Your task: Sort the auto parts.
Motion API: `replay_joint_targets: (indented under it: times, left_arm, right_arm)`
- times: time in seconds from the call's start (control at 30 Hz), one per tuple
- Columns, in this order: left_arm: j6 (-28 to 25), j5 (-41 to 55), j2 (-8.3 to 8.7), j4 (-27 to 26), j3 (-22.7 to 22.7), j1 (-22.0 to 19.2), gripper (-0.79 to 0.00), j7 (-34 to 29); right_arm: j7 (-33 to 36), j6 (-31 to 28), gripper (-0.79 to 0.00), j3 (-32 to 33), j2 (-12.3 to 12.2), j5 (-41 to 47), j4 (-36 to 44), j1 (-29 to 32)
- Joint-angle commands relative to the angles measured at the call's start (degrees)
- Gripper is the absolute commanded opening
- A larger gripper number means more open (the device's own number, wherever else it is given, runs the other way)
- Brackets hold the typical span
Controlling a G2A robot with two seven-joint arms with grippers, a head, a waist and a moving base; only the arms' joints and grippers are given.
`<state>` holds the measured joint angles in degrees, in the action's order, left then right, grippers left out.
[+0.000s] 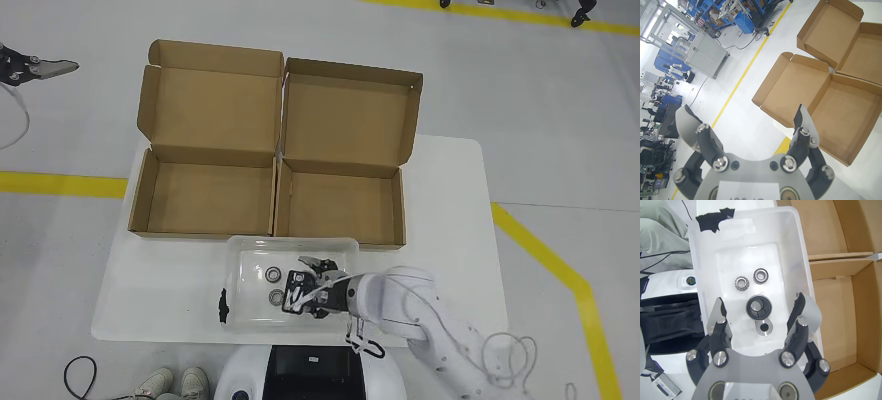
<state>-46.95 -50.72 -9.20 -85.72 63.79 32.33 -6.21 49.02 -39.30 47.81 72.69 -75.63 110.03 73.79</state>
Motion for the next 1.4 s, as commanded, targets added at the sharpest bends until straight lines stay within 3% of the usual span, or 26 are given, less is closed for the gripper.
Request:
replay_joint_targets:
  times: [0.0,0.23,0.93,1.0,1.07,1.1,1.17,1.23,1.27,1.3,1.37]
  left_arm:
    - [0.0,0.0,0.0,0.0,0.0,0.0,0.0,0.0]
    - [0.0,0.0,0.0,0.0,0.0,0.0,0.0,0.0]
    - [0.0,0.0,0.0,0.0,0.0,0.0,0.0,0.0]
    - [0.0,0.0,0.0,0.0,0.0,0.0,0.0,0.0]
    - [0.0,0.0,0.0,0.0,0.0,0.0,0.0,0.0]
    - [0.0,0.0,0.0,0.0,0.0,0.0,0.0,0.0]
    - [0.0,0.0,0.0,0.0,0.0,0.0,0.0,0.0]
    - [0.0,0.0,0.0,0.0,0.0,0.0,0.0,0.0]
    - [0.0,0.0,0.0,0.0,0.0,0.0,0.0,0.0]
    - [0.0,0.0,0.0,0.0,0.0,0.0,0.0,0.0]
    - [0.0,0.0,0.0,0.0,0.0,0.0,0.0,0.0]
  right_arm:
    - [0.34,0.26,-0.157,-0.74,0.05,-0.45,-0.72,-0.42]
    - [-0.15,1.47,-0.102,-3.06,0.27,-2.6,-3.39,-1.76]
    - [1.51,4.75,-0.157,-10.24,2.21,-5.04,-11.28,-7.54]
    - [1.46,5.02,-0.215,-10.72,2.45,-5.29,-11.9,-8.23]
    - [2.08,5.11,-0.305,-11.39,2.72,-5.52,-12.72,-8.97]
    - [2.47,5.34,-0.397,-11.66,2.87,-5.72,-13.13,-9.41]
    - [2.63,5.75,-0.437,-12.19,3.16,-5.64,-13.57,-10.0]
    - [2.65,6.08,-0.566,-12.54,3.38,-5.69,-13.83,-10.46]
    - [2.77,6.18,-0.591,-12.71,3.46,-5.82,-13.89,-10.61]
    - [2.97,6.3,-0.767,-12.86,3.53,-5.9,-13.93,-10.72]
    - [3.43,6.47,-0.785,-13.04,3.64,-5.95,-13.77,-10.88]
